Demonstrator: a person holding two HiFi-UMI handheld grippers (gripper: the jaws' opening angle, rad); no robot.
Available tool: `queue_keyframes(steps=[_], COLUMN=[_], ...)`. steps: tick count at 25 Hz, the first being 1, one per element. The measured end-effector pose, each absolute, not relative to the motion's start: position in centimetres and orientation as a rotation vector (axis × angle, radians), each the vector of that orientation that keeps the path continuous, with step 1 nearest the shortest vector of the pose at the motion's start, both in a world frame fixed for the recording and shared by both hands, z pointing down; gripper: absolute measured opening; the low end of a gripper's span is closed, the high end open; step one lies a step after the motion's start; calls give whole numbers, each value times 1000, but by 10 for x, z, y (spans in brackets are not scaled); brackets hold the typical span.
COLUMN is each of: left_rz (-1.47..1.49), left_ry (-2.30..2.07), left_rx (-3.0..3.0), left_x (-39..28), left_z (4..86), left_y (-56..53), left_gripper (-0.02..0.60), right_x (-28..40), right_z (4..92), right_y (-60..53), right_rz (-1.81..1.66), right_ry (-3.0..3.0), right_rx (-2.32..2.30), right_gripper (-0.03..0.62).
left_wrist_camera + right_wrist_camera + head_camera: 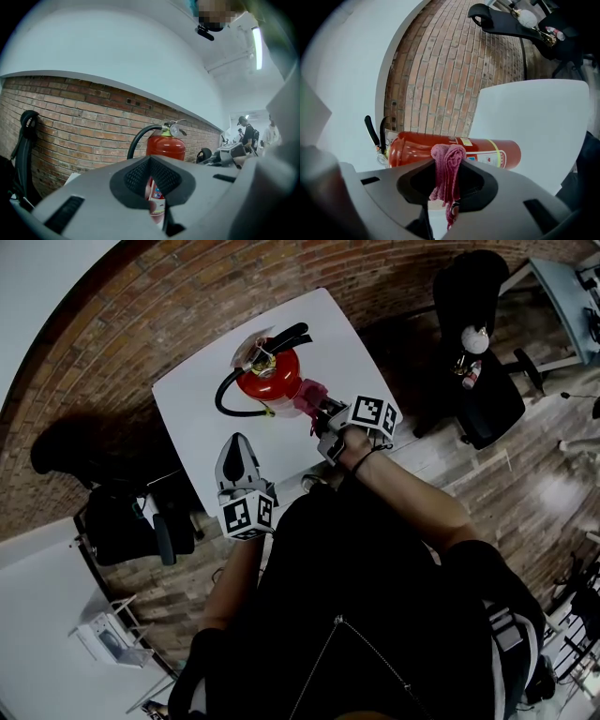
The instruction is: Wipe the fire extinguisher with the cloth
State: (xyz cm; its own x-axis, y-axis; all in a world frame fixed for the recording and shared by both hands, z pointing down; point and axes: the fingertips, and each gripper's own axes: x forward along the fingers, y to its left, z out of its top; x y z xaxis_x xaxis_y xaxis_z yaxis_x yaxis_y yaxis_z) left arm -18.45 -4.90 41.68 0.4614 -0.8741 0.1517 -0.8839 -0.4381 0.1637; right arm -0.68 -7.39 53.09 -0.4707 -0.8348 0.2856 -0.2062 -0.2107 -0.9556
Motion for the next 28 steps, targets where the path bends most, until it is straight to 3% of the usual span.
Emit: queue_keyframes(steps=[28], left_rz=[14], left_ry=[-1536], left_rx=[2489], left_x=[-194], left_z=[411], left_y=[-49], left_gripper=[8], right_x=[-4], right_z=[412], right_y=[-69], right_rz=[-1530], right_ry=[1605], right_rx=[-1118], right_gripper=[120])
